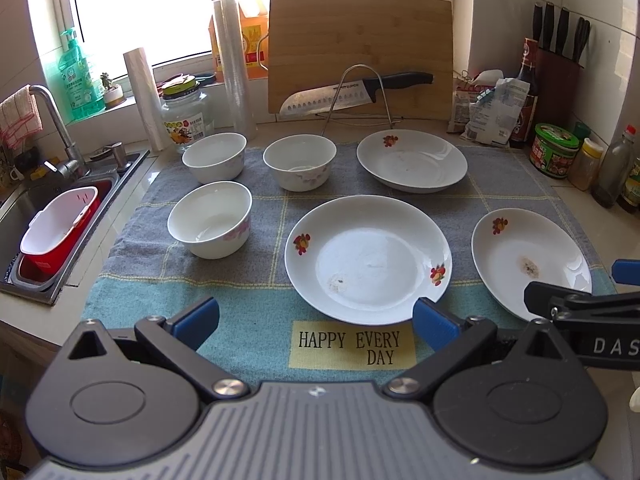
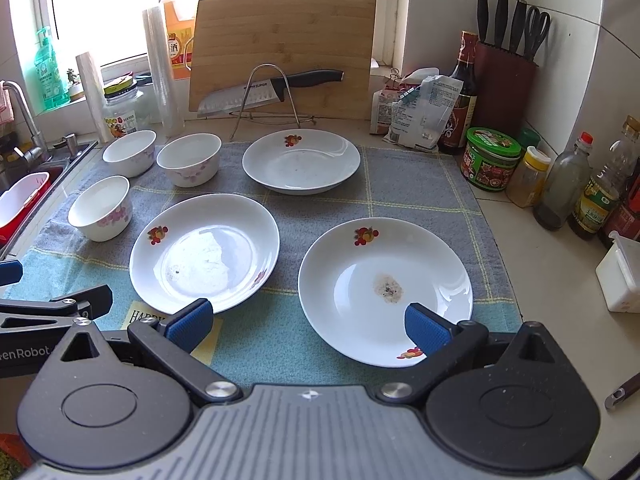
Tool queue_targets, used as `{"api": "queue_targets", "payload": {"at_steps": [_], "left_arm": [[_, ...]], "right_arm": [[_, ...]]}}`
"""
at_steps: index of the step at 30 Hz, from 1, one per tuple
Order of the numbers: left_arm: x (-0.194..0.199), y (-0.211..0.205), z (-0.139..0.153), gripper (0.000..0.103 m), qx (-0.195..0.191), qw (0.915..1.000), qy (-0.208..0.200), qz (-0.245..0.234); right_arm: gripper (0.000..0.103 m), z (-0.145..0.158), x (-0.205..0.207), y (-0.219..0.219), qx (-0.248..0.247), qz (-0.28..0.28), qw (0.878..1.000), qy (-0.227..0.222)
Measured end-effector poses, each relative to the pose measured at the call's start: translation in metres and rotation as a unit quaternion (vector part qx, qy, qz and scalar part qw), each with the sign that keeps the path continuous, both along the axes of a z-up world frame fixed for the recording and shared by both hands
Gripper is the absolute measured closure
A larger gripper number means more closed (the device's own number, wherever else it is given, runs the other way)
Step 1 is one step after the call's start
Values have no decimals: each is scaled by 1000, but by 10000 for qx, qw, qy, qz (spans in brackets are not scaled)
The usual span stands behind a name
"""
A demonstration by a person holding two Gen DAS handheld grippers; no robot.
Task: Organize plates and bowls
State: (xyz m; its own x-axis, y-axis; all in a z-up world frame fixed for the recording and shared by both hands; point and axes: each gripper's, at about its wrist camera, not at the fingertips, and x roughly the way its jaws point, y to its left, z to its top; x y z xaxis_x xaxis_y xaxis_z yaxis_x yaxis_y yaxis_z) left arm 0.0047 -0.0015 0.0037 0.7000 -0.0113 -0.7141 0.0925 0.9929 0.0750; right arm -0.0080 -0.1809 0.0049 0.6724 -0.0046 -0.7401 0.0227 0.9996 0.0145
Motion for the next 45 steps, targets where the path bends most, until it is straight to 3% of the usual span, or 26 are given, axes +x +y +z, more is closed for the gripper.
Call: {"api": "queue_targets", "payload": {"at_steps": [45], "left_arm": [[4,17,6,1,-168,9998,-5,-109]], "right_arm": [[0,9,-4,10,-133,-84,9998,-84]]}}
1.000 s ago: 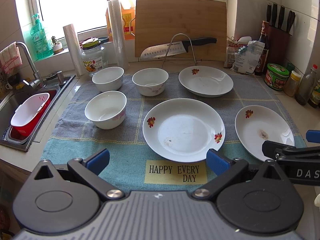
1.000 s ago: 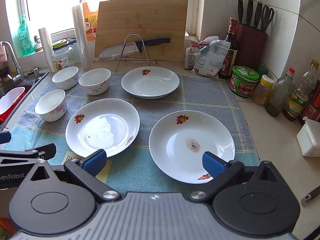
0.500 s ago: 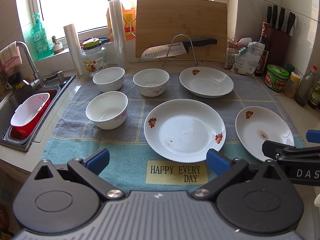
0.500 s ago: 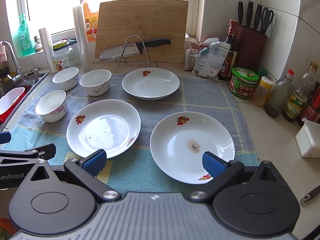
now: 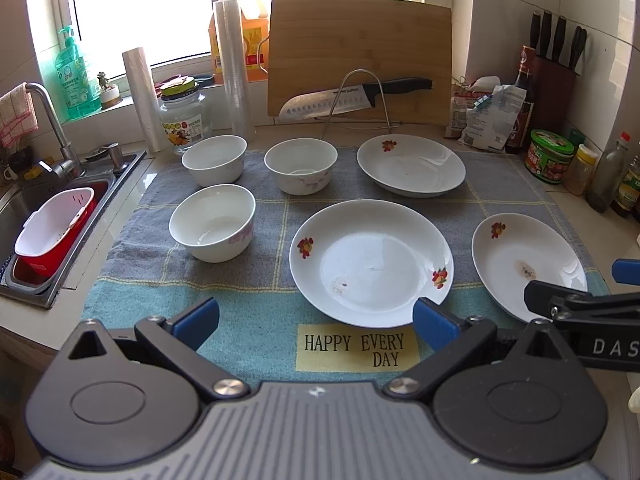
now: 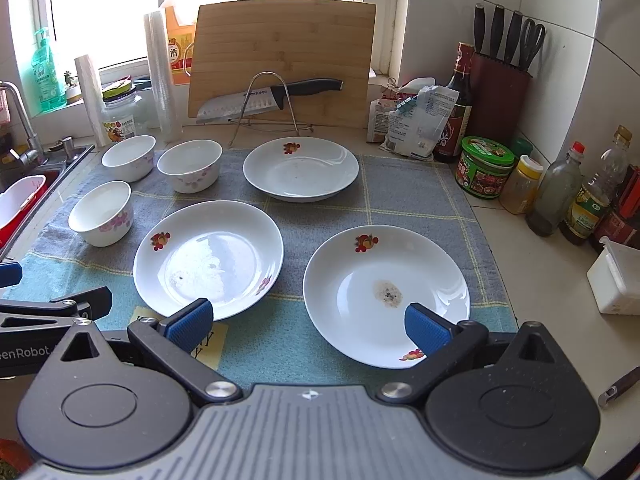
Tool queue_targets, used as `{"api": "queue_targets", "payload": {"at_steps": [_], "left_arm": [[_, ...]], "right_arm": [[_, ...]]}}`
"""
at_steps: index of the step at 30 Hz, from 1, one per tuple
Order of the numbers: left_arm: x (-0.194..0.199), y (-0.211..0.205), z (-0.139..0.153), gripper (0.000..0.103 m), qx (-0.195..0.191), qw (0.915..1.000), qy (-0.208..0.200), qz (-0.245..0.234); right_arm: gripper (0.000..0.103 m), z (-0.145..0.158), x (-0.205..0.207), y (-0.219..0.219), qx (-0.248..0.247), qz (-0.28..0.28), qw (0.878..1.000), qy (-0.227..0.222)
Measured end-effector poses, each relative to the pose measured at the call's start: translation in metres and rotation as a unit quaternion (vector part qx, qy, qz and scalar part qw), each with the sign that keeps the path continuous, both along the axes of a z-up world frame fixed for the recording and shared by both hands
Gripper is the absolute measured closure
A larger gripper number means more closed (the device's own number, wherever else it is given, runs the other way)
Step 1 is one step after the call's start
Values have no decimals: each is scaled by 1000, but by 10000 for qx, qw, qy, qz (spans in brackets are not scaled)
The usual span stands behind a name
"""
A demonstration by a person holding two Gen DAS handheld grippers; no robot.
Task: Organize plates and bowls
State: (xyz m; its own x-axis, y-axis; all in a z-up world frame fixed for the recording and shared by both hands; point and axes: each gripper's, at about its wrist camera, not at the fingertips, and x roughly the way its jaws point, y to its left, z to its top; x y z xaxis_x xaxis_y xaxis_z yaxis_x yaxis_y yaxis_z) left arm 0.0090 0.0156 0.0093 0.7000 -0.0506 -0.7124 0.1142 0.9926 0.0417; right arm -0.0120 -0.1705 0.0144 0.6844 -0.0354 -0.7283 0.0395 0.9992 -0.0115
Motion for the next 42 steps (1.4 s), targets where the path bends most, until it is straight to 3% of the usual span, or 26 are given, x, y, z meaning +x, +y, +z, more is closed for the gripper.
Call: {"api": "queue_targets", "payload": {"at_steps": [24,38,42], "left_arm": [[13,15,-14,1,-404,9925,-436,-1065],[13,-18,-30,1,-981,9765,-555,-1836],[15,-46,-41,1,-847,9732,-517,-2075]], "right_arm": [[0,10,-12,15,-181,43,9989,-433],[0,-5,11,-45,-99,9,9985,-534],[0,-12,34,-72,4,269,9982,-527]]}}
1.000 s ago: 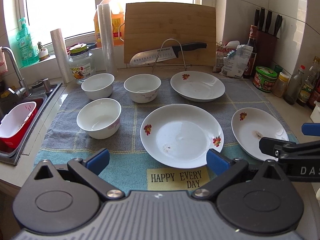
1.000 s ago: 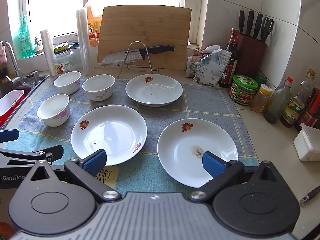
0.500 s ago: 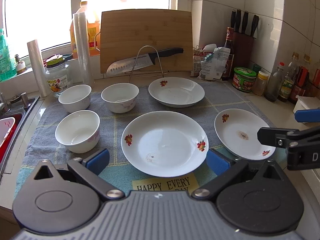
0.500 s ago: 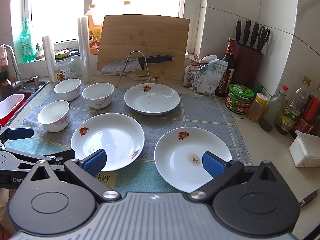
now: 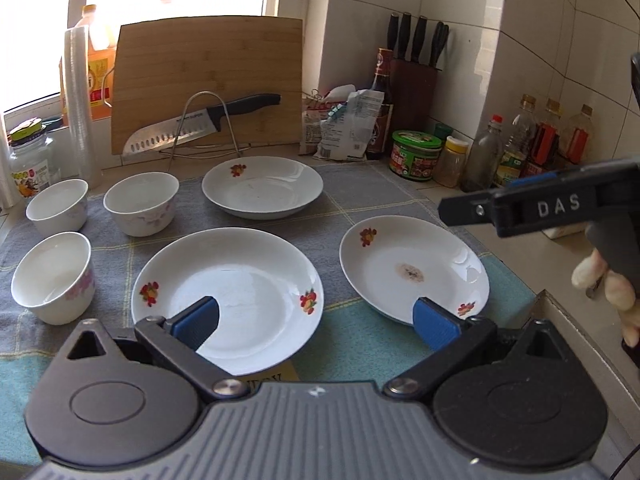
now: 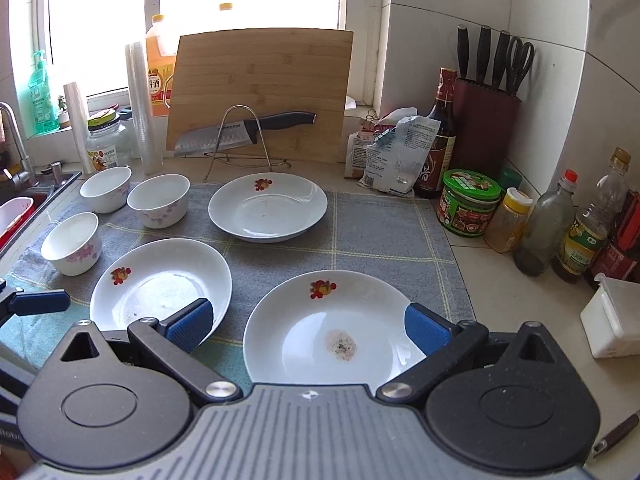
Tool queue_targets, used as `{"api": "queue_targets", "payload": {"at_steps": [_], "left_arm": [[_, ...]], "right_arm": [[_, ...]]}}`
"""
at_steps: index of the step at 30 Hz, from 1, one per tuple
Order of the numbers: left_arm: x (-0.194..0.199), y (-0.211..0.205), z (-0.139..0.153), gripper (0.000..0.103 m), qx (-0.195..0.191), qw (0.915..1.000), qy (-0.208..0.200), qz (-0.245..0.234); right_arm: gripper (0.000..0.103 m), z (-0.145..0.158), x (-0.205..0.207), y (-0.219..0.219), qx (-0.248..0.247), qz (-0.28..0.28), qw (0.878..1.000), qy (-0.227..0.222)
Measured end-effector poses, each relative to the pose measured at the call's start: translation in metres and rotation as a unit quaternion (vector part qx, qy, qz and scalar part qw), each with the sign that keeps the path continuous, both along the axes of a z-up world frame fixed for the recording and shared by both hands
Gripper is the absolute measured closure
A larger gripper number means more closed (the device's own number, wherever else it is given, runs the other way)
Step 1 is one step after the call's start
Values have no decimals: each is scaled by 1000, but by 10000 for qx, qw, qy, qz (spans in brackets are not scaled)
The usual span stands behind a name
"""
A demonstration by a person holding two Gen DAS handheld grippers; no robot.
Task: Organize plates and bowls
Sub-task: 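Grasp the rim of the brown-stained white plate with the right gripper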
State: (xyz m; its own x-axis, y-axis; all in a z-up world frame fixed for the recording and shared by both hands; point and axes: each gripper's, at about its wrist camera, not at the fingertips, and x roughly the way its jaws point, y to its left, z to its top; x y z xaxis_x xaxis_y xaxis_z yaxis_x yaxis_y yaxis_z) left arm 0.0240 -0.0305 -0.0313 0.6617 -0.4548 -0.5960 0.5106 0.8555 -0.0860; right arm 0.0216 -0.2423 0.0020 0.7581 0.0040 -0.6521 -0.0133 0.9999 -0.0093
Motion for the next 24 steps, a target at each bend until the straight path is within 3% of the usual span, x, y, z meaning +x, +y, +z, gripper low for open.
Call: {"api": "queue_targets", "payload": {"at_steps": [10,15,21,24], "left_arm": [[9,-78,-42,1,448,9969,240,-602],[15,-104,-68,1,604,9952,376,-673],[14,-126,-88,1,879,9930,172,-774],[18,-129,-93,1,741,9943,293,-710]], "right_arm": [[0,-38,66,-64,246,168,9979,582],[0,-56,89,-84,517,450,9946,777],[0,-75,109,-101,648,814,9892,1035],[0,-84,118,-110,744,1051,9844,1197]]}}
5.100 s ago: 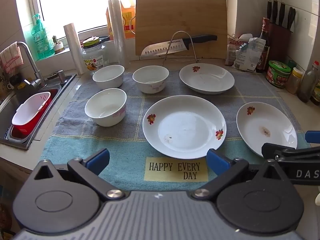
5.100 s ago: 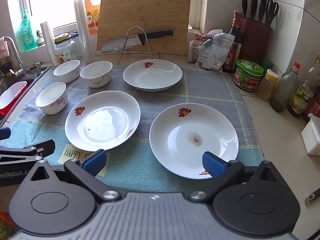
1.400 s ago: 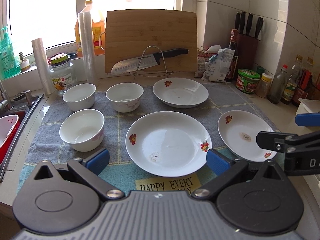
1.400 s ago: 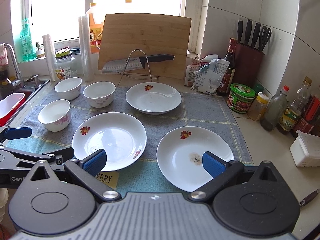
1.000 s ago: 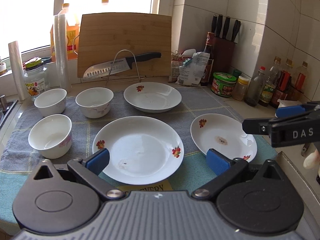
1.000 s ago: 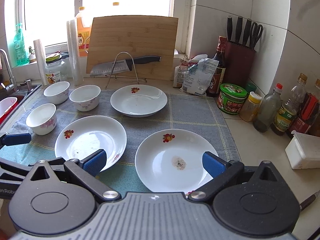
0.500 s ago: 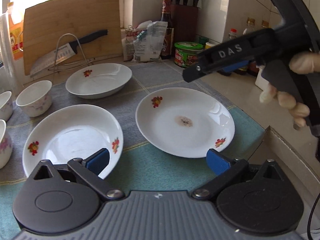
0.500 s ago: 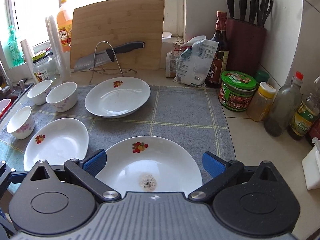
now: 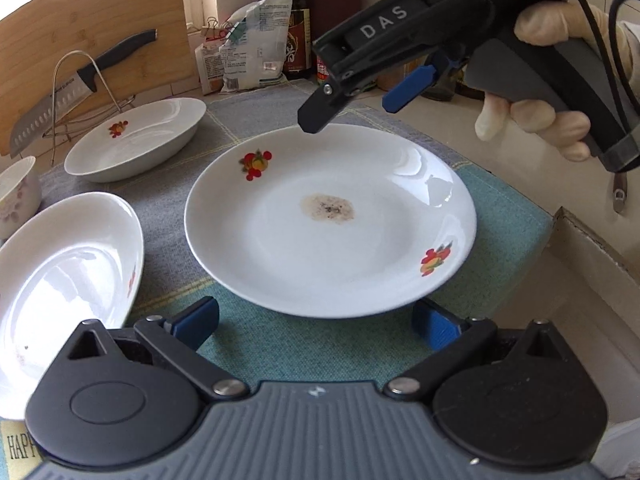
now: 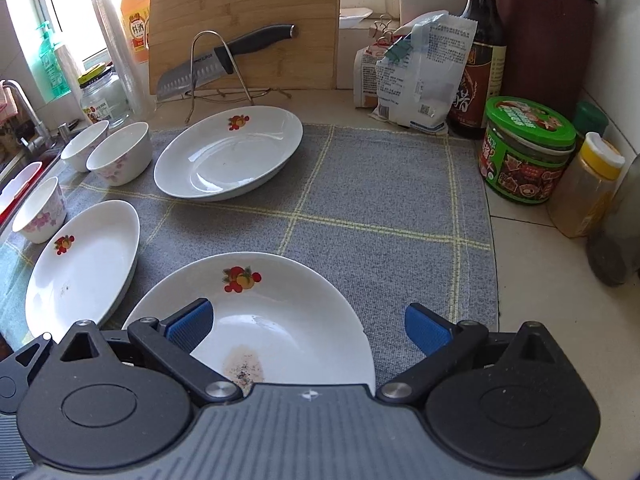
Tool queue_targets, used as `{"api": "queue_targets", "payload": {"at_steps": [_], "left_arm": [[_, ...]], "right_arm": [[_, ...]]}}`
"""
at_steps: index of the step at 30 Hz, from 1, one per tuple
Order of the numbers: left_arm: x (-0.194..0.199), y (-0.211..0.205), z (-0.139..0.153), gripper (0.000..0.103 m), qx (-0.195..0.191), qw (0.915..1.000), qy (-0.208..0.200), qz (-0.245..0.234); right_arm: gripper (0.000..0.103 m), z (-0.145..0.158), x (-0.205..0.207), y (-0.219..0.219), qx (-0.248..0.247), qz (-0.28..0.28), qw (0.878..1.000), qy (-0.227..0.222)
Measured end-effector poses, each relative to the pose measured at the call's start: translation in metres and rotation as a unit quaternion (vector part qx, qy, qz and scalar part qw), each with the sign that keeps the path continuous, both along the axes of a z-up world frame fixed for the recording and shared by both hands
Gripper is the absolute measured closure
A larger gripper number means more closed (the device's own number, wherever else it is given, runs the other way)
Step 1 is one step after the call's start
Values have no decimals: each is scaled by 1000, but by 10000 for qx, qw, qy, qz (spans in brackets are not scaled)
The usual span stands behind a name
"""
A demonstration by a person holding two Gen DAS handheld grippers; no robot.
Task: Organize plates and bowls
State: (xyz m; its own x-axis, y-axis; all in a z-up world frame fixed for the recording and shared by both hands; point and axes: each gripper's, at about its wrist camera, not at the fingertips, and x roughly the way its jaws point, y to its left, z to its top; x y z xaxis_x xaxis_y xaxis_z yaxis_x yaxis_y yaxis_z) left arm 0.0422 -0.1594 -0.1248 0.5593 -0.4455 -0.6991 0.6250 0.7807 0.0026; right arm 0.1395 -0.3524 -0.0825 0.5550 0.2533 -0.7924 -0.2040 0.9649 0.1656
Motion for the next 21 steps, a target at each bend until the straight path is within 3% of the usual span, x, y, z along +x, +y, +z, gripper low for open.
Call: {"api": "queue_targets", "payload": {"at_steps": [10,21], "left_arm": [[4,-5,-2,0,-49,10000,-47,-15],[5,-3,-4,0,-113,9992,-226,-300]], "right_arm": [[0,-25,15,-9,411,781,9952,418],[0,-31,29,-5,906,1701,9793,626]]}}
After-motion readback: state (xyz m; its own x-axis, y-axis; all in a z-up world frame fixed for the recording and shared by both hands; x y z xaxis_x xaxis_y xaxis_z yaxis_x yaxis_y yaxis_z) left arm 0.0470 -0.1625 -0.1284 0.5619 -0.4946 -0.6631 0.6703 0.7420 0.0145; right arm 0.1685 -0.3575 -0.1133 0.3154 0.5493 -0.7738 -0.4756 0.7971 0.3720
